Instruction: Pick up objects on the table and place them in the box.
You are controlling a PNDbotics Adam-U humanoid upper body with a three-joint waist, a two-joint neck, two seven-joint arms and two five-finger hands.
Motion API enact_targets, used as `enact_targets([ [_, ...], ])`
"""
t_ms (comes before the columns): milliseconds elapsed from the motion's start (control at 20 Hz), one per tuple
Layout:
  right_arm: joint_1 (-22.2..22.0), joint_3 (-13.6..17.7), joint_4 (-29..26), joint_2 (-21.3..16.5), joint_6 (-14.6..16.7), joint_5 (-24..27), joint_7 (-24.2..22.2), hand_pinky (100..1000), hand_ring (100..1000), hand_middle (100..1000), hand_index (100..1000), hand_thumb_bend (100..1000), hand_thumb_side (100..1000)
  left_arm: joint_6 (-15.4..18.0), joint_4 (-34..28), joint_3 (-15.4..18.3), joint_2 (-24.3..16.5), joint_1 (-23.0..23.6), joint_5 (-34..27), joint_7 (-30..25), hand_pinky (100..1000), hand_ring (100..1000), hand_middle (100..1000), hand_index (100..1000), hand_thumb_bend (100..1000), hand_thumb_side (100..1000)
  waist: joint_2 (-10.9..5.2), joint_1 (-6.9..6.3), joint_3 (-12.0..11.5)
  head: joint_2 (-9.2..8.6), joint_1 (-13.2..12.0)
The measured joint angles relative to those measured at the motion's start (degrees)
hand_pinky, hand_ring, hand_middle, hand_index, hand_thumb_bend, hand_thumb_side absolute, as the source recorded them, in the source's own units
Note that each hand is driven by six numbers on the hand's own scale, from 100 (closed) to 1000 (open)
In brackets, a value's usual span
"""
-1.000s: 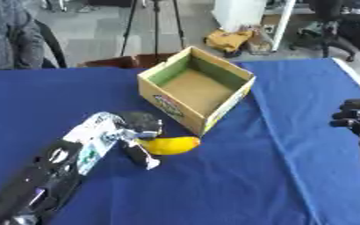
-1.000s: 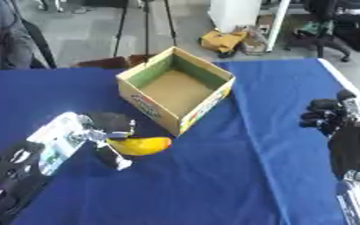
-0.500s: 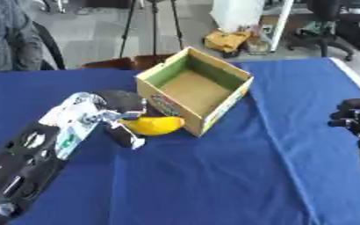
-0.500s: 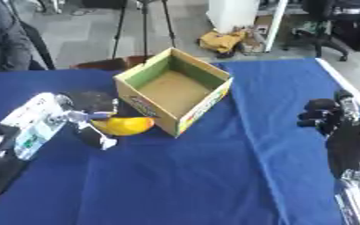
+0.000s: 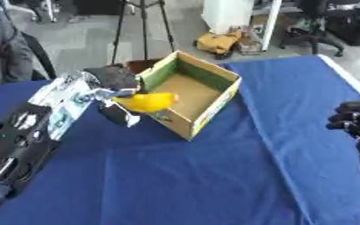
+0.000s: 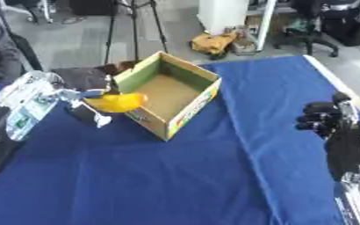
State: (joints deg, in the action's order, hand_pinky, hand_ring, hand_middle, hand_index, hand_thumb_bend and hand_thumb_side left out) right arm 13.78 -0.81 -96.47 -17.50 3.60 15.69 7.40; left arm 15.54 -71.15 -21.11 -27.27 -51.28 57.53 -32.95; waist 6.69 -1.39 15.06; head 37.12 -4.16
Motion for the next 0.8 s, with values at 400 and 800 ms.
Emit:
enact_targets([
  [400, 1.75, -0.86, -0.06, -0.01, -0.13, 0.0, -0.84, 528, 542, 533, 592, 100, 923, -2.53, 3.74, 3.93, 1.47, -2.64, 7.7, 7.63, 644, 546, 514, 616, 100, 416, 1.51, -1.98, 4.35, -2.24, -1.44],
  [800, 3.46, -1.49, -0.62, 0.0, -0.24, 0.02, -1.61, 529, 542, 533, 593, 100, 929, -3.99, 8.14, 6.84, 3.33, -3.17, 15.86, 15.79, 659, 553, 518, 618, 100, 417, 3.93, -4.65, 8.63, -4.71, -2.55],
])
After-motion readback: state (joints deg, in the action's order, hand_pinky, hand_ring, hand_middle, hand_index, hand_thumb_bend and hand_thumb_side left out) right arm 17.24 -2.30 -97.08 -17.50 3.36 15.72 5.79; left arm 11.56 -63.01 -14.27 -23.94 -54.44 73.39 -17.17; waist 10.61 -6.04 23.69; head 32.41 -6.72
